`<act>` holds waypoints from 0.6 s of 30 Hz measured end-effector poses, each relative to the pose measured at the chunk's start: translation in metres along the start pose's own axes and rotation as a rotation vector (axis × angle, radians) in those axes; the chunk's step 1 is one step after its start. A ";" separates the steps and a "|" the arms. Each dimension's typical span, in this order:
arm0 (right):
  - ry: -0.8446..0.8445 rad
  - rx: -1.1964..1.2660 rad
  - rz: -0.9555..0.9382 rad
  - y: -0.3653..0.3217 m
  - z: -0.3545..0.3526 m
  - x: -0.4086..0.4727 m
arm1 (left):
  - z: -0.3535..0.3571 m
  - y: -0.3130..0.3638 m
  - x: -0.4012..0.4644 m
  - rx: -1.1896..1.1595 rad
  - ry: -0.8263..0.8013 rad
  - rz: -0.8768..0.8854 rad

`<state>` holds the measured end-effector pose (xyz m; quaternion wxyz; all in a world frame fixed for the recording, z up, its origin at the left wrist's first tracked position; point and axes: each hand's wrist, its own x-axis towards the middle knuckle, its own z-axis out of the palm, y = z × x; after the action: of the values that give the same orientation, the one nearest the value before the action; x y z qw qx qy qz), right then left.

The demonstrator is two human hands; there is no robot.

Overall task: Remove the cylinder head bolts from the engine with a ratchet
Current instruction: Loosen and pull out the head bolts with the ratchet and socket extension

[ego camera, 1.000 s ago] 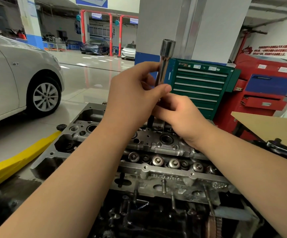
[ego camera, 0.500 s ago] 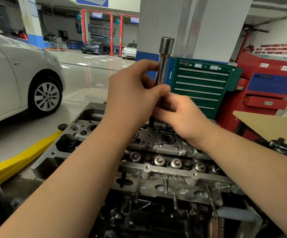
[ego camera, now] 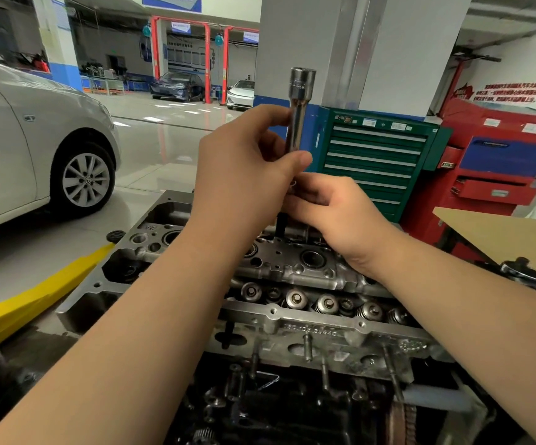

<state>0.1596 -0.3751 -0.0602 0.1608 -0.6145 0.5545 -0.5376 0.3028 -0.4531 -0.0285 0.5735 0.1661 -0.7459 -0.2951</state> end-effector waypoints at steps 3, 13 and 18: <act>0.046 -0.011 0.064 0.000 -0.001 0.001 | -0.002 0.001 0.002 -0.045 -0.055 -0.023; 0.030 -0.038 0.014 -0.003 0.002 -0.001 | 0.002 0.000 -0.001 -0.018 -0.002 0.002; 0.060 -0.065 0.045 -0.003 0.001 0.001 | 0.001 -0.002 0.000 0.008 0.002 -0.017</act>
<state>0.1621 -0.3755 -0.0580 0.1360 -0.5904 0.5899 -0.5337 0.3018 -0.4538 -0.0300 0.5710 0.1751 -0.7452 -0.2967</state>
